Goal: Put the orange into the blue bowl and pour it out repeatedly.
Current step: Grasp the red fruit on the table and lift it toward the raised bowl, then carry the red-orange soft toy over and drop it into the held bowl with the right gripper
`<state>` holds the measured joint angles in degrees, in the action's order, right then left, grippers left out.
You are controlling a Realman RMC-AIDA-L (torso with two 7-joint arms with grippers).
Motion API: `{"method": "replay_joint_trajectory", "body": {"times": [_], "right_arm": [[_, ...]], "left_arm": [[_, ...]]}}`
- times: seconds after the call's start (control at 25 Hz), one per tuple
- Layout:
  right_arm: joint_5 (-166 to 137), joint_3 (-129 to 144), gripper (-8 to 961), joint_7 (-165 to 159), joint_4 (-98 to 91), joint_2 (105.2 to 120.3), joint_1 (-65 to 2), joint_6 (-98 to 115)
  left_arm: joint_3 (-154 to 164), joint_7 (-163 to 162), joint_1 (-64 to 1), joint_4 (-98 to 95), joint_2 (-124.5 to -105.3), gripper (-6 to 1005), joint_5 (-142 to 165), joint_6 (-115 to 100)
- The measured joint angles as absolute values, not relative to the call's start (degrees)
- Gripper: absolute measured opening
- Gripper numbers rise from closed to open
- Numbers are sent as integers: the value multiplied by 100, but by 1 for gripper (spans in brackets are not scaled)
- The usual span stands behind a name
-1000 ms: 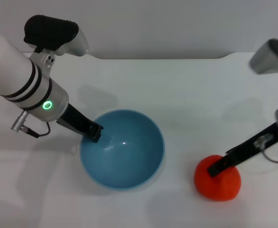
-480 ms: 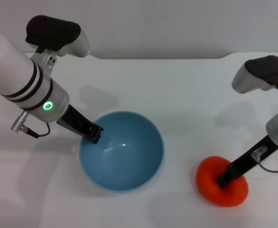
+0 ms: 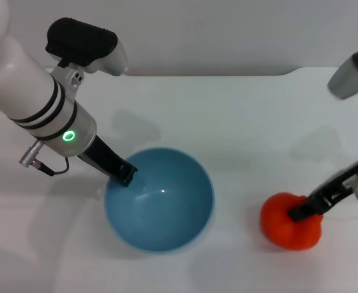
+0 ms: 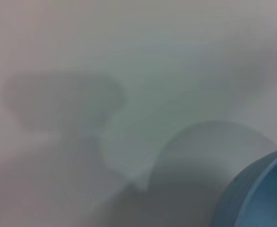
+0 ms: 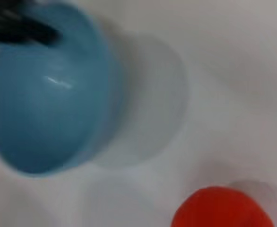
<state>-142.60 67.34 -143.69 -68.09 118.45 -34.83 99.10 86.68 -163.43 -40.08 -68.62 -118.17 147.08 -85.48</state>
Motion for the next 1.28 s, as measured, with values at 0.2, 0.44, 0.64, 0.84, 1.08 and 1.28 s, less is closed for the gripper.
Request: {"method": "replay_joint_trajectory", "body": {"times": [0.2, 0.44, 0.64, 0.84, 1.08, 1.28], "right_arm": [[-13775, 6496, 155, -14187, -8083, 11862, -3544, 10650], [-13187, 6738, 118, -14147, -8507, 11851, -3989, 10719], [-13061, 7418, 97, -14025, -8461, 11876, -4202, 10430], [-12992, 7984, 77, -13982, -8120, 11882, -4202, 9984], [-12957, 8343, 114, -14004, -8040, 11891, -4195, 9768], [-13016, 8249, 390, -14207, -8189, 11891, -4160, 9806]], "left_arm": [[8991, -16394, -4161, -6804, -11838, 0, 14710, -8703], [9269, -16443, -4359, -6706, -11868, -1, 14492, -8639], [9317, -16445, -4508, -6667, -11872, -1, 14309, -8508], [9325, -16445, -4593, -6675, -11881, -1, 14218, -8472], [9325, -16418, -4655, -6681, -11883, -1, 14163, -8374], [9283, -16418, -4673, -6681, -11870, -1, 14159, -8321]]}}
